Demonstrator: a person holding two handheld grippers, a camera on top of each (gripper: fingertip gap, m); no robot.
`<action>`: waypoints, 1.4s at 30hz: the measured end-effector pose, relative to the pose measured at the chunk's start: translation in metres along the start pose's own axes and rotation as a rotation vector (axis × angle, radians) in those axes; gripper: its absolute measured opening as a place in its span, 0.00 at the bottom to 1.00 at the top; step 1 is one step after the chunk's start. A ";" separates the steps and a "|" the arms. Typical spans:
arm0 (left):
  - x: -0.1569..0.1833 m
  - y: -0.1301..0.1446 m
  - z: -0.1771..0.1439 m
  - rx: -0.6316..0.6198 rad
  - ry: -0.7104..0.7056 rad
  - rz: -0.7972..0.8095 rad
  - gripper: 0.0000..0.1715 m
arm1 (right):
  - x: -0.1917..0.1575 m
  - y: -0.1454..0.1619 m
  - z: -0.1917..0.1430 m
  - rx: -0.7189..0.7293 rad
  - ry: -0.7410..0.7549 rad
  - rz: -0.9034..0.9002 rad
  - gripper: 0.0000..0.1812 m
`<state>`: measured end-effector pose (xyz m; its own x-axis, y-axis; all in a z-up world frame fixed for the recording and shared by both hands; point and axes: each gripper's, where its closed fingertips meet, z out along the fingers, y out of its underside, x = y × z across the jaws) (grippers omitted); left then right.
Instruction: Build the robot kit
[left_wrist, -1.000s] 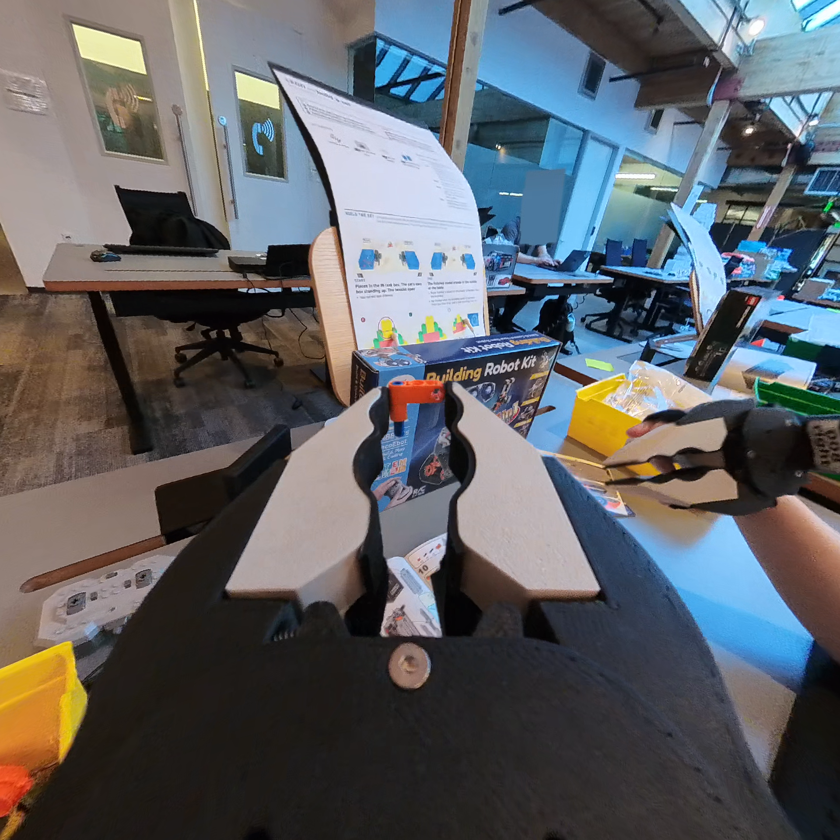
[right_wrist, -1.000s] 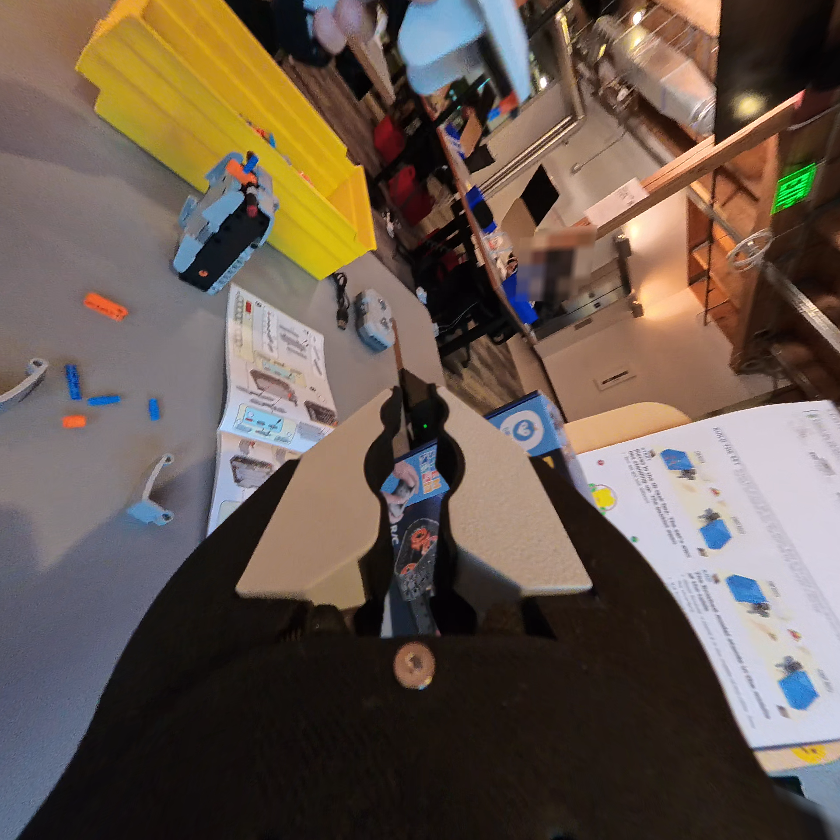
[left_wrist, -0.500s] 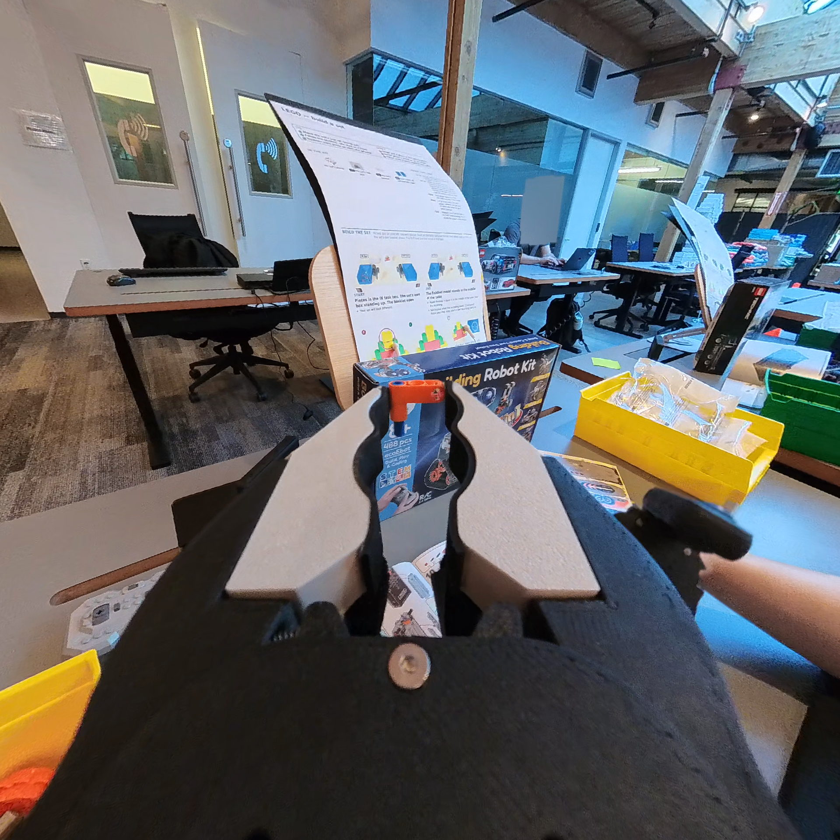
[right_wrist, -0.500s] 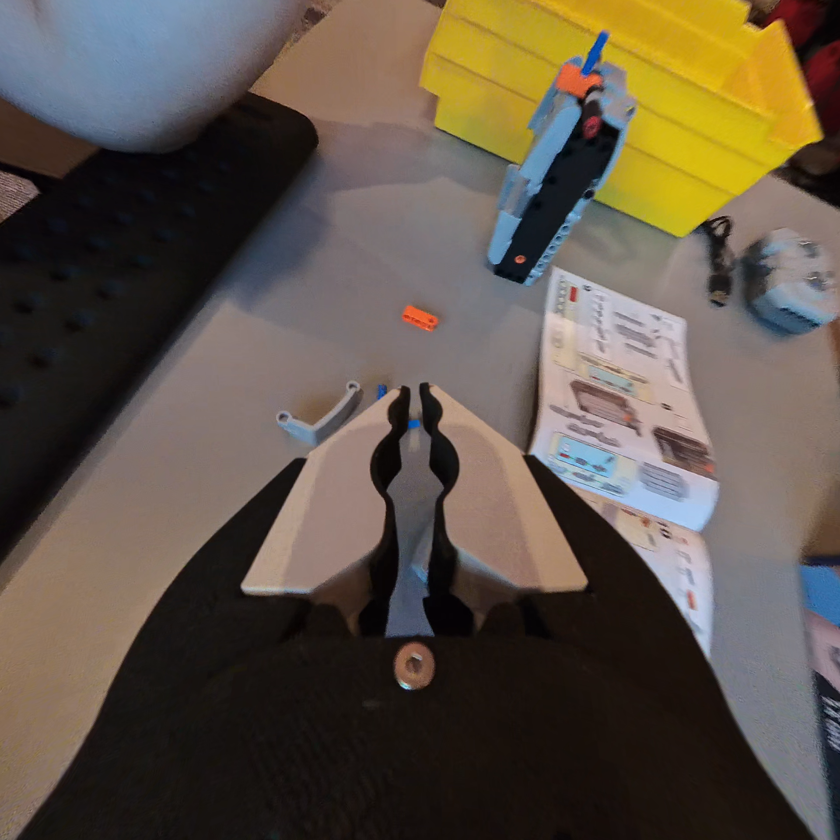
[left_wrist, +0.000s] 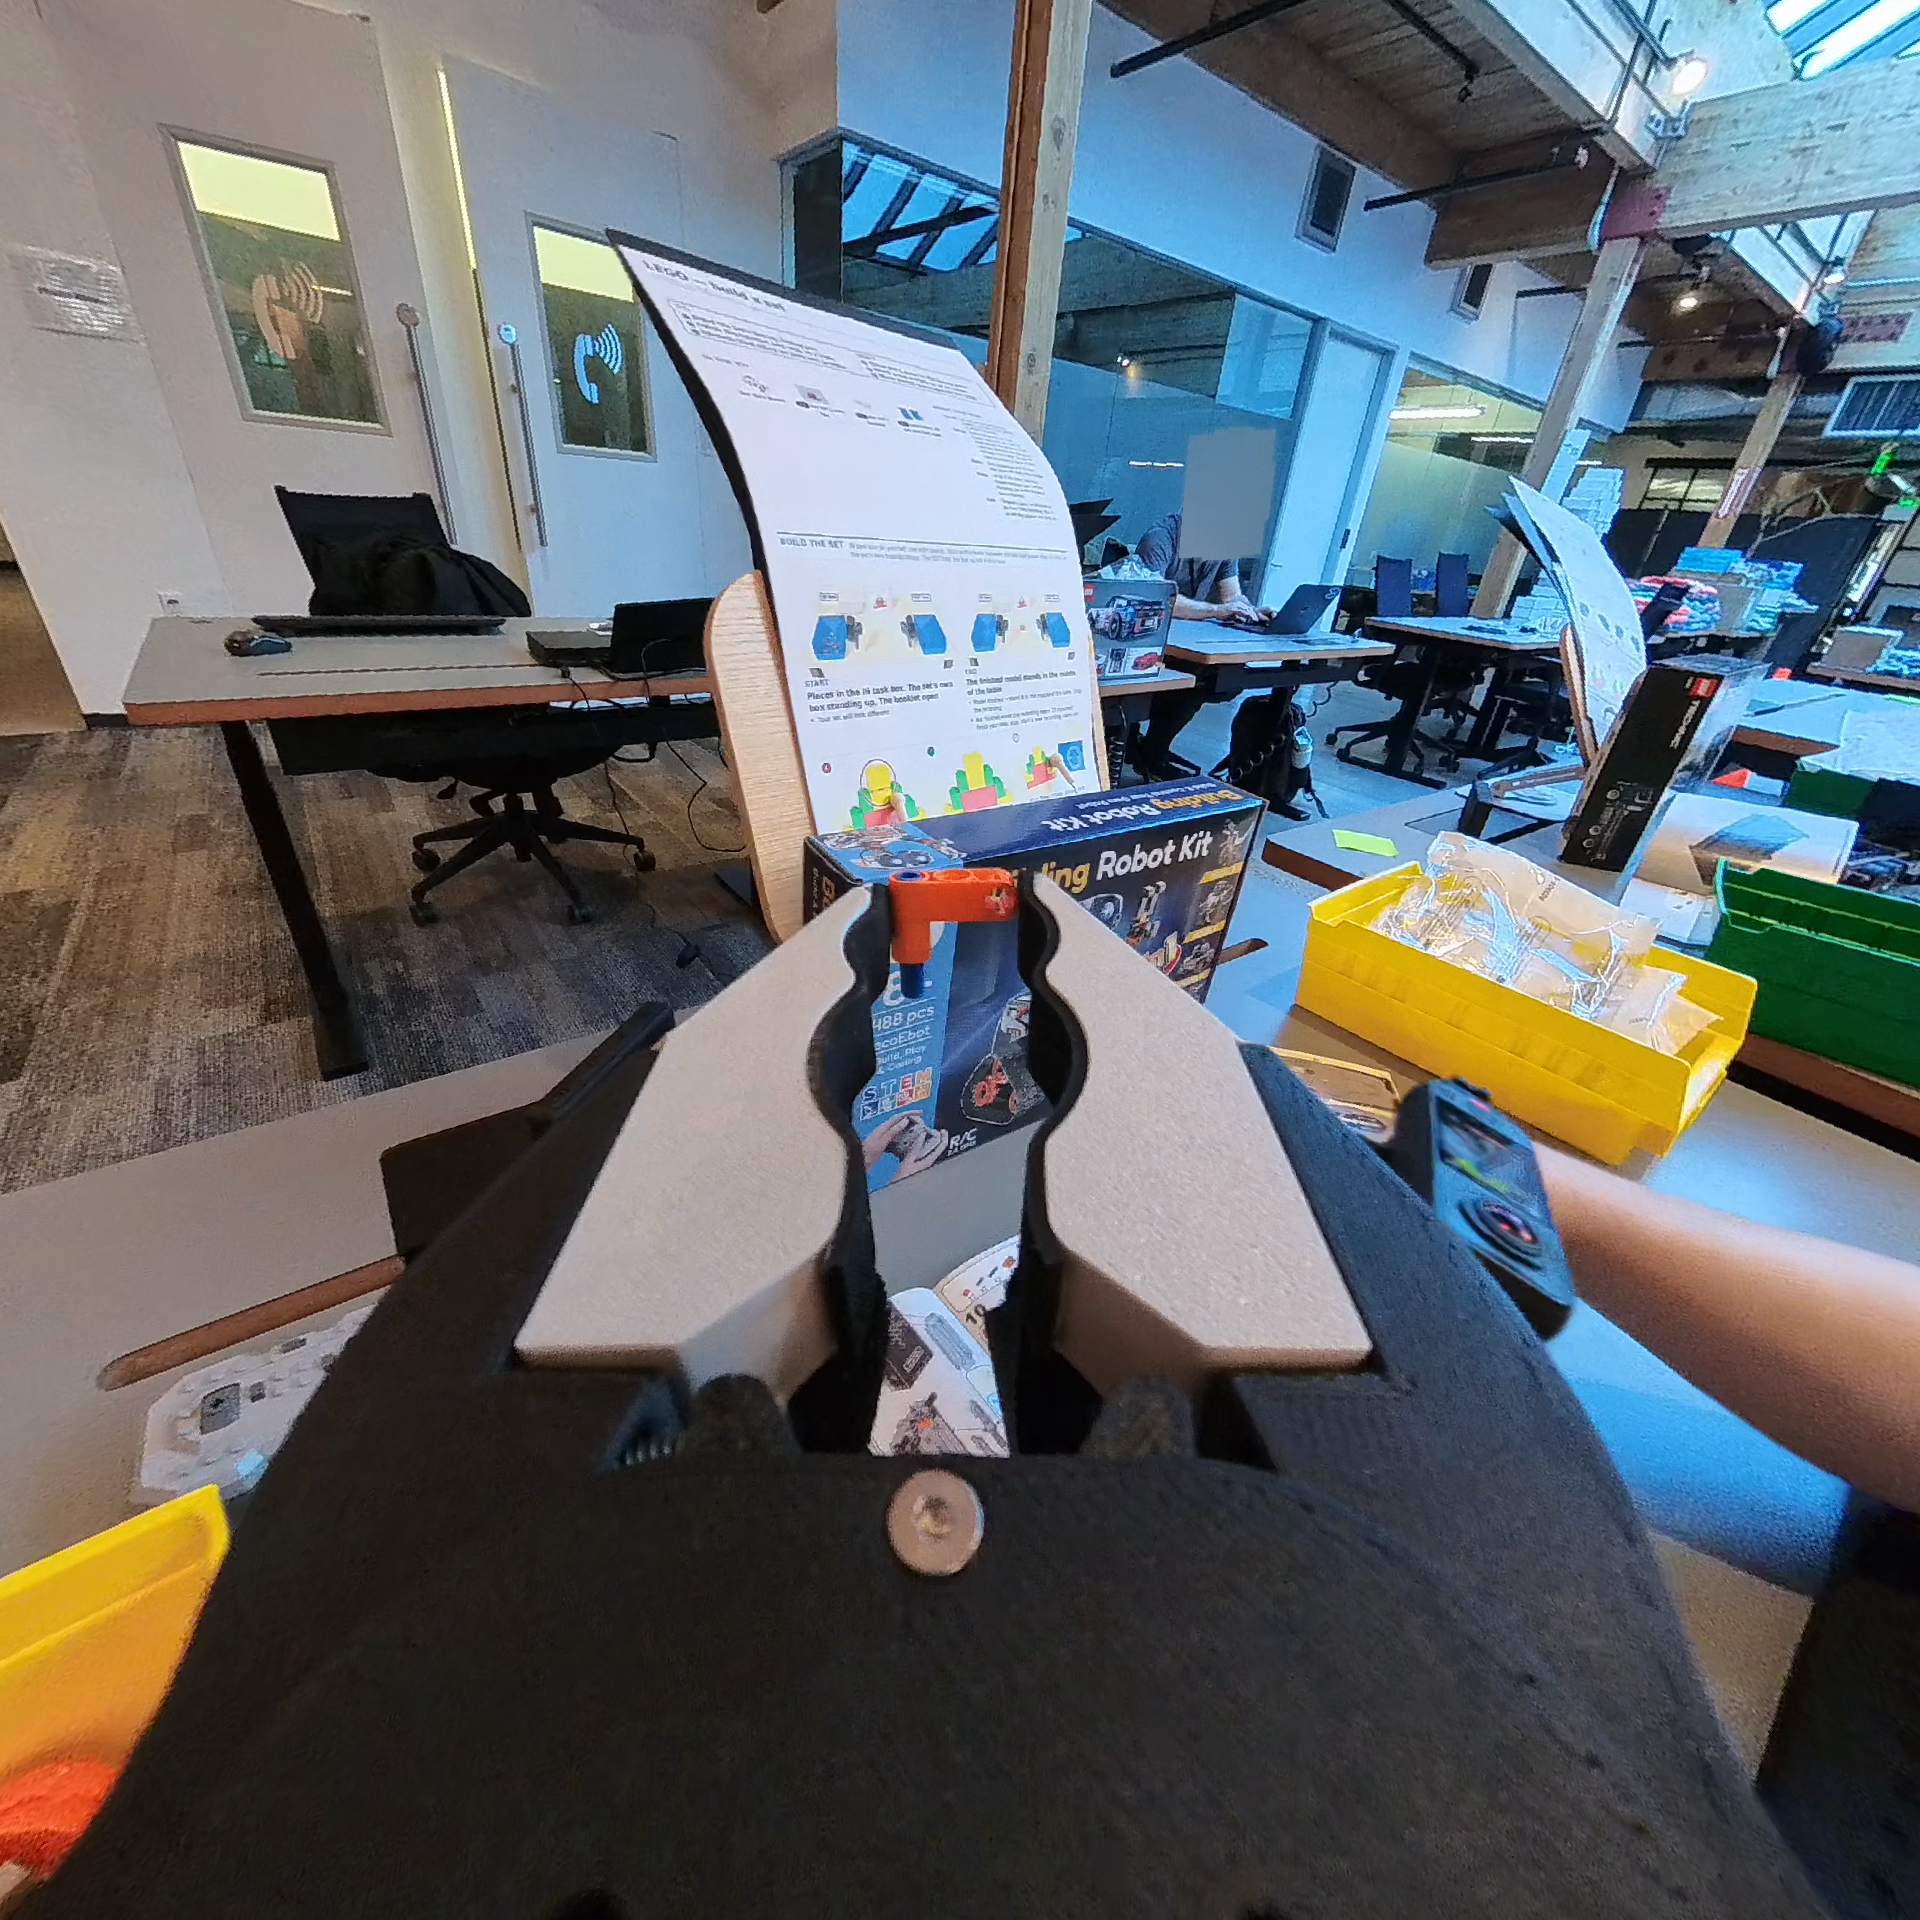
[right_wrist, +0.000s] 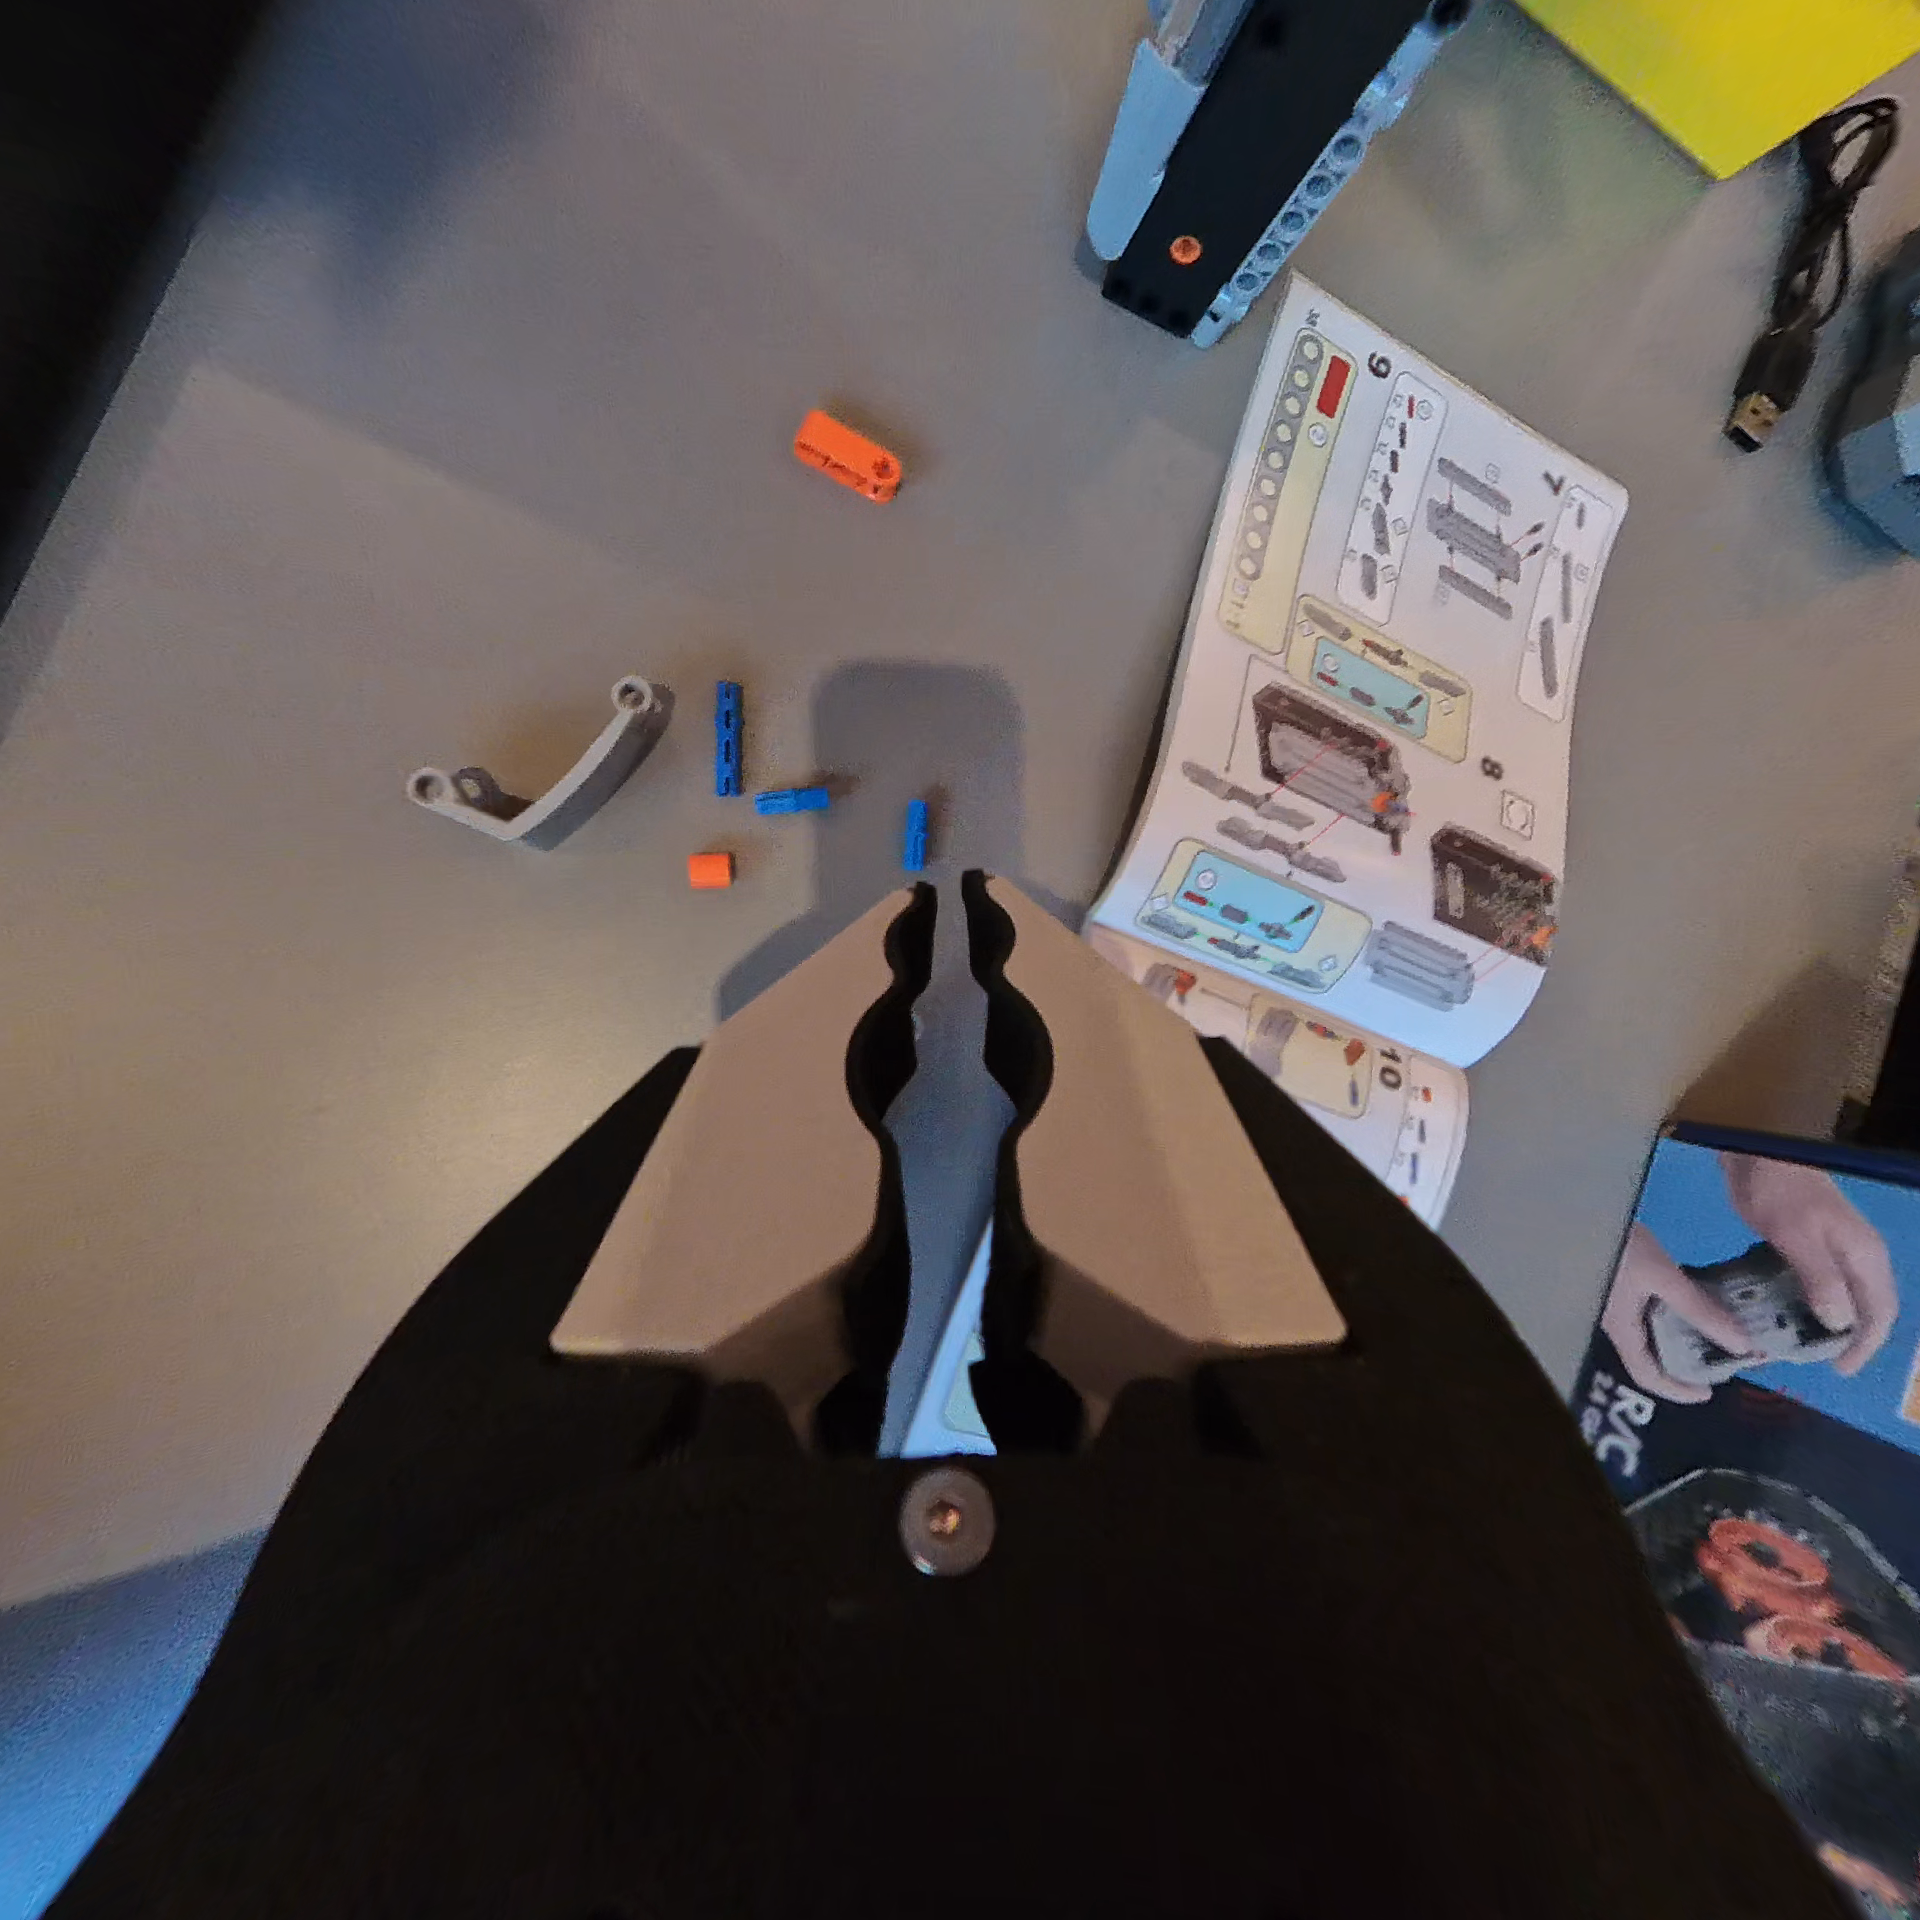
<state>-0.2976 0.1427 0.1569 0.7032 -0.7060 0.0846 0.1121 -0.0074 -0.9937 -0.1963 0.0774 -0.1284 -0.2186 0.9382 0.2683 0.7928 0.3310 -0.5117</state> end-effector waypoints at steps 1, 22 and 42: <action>0.000 0.000 -0.001 0.001 0.001 -0.002 0.13 | 0.003 -0.002 0.001 -0.007 -0.031 -0.007 0.03; -0.010 -0.024 -0.049 0.054 -0.064 -0.020 0.13 | -0.010 0.004 0.040 -0.631 -0.361 -0.061 0.06; -0.006 -0.022 -0.045 0.044 -0.024 -0.045 0.13 | 0.041 -0.064 -0.010 -0.096 -0.098 0.089 0.02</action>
<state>-0.3352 0.1152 0.1749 0.7130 -0.6888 0.1311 0.1743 -0.0070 -0.9847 -0.2506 0.0938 -0.0763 -0.1955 0.9704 0.1421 0.8612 0.2392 -0.4485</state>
